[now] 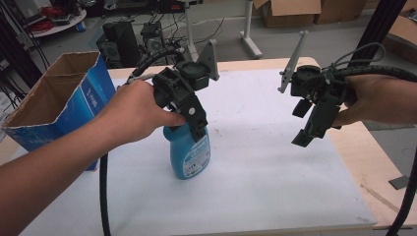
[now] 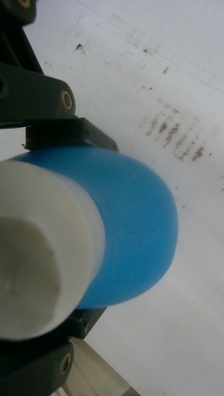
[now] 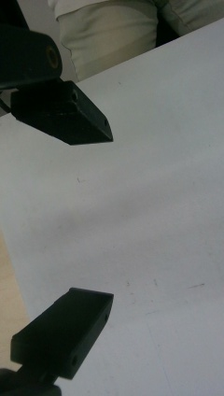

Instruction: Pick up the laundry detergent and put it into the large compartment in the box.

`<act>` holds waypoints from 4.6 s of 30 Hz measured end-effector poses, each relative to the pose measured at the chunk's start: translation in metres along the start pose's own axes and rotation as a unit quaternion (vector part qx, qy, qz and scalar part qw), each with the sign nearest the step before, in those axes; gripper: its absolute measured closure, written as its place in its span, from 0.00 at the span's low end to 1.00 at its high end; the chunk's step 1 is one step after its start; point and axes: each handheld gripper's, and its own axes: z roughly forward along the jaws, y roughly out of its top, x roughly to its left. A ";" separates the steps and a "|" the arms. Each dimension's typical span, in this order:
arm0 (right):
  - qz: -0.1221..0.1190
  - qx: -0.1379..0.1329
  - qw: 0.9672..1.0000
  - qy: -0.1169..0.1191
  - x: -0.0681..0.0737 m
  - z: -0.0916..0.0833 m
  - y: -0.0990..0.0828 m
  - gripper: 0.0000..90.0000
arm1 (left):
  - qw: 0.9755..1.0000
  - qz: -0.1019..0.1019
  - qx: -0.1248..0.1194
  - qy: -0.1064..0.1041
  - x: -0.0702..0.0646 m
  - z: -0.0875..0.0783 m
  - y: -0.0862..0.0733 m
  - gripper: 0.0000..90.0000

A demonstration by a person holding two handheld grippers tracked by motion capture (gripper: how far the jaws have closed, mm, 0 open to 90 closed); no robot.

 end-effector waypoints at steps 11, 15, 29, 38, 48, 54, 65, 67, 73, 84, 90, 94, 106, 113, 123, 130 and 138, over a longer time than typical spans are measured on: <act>0.000 -0.002 1.000 -0.001 0.000 -0.001 -0.002 0.21 | 1.000 -0.013 -0.027 -0.006 0.008 -0.027 -0.003 0.42; -0.001 -0.002 1.000 -0.001 0.000 -0.001 -0.001 0.21 | 0.999 -0.020 -0.029 -0.002 0.012 -0.040 -0.005 0.42; -0.006 0.005 1.000 -0.006 -0.001 0.001 0.003 0.21 | 0.990 -0.114 -0.065 0.044 0.055 -0.119 -0.032 0.42; -0.008 0.007 1.000 -0.007 -0.002 -0.001 0.008 0.21 | 0.980 -0.173 -0.075 0.060 0.085 -0.169 -0.053 0.42; -0.013 0.005 1.000 -0.014 -0.005 -0.004 0.013 0.21 | 0.963 -0.239 -0.089 0.091 0.110 -0.212 -0.076 0.42; -0.013 0.006 1.000 -0.015 -0.005 -0.004 0.017 0.21 | 0.954 -0.270 -0.082 0.099 0.126 -0.221 -0.090 0.42; -0.013 0.006 1.000 -0.015 -0.005 -0.004 0.018 0.21 | 0.930 -0.334 -0.092 0.123 0.155 -0.220 -0.114 0.42; -0.012 0.008 1.000 -0.015 -0.006 -0.003 0.018 0.21 | 0.925 -0.344 -0.094 0.129 0.159 -0.217 -0.117 0.42; -0.012 0.008 1.000 -0.016 -0.007 -0.002 0.019 0.21 | 0.919 -0.360 -0.094 0.133 0.170 -0.199 -0.125 0.42; -0.006 0.013 1.000 -0.016 -0.010 0.000 0.018 0.21 | 0.915 -0.371 -0.086 0.129 0.190 -0.158 -0.141 0.42; -0.006 0.015 1.000 -0.015 -0.010 0.002 0.019 0.21 | 0.919 -0.368 -0.075 0.122 0.195 -0.132 -0.145 0.42; -0.005 0.018 1.000 -0.013 -0.011 0.005 0.019 0.21 | 0.920 -0.365 -0.069 0.121 0.197 -0.115 -0.147 0.42; -0.005 0.018 1.000 -0.012 -0.010 0.007 0.018 0.21 | 0.921 -0.365 -0.065 0.119 0.201 -0.079 -0.152 0.42; -0.006 0.018 1.000 -0.011 -0.010 0.007 0.018 0.21 | 0.923 -0.363 -0.061 0.117 0.202 -0.062 -0.156 0.42; -0.002 0.019 1.000 -0.012 -0.011 0.008 0.016 0.21 | 0.924 -0.365 -0.048 0.104 0.206 -0.042 -0.162 0.42; -0.002 0.021 1.000 -0.011 -0.011 0.008 0.016 0.21 | 0.924 -0.367 -0.040 0.102 0.209 -0.036 -0.163 0.42; 0.002 0.019 1.000 -0.010 -0.012 0.007 0.015 0.21 | 0.922 -0.371 -0.038 0.103 0.211 -0.031 -0.164 0.42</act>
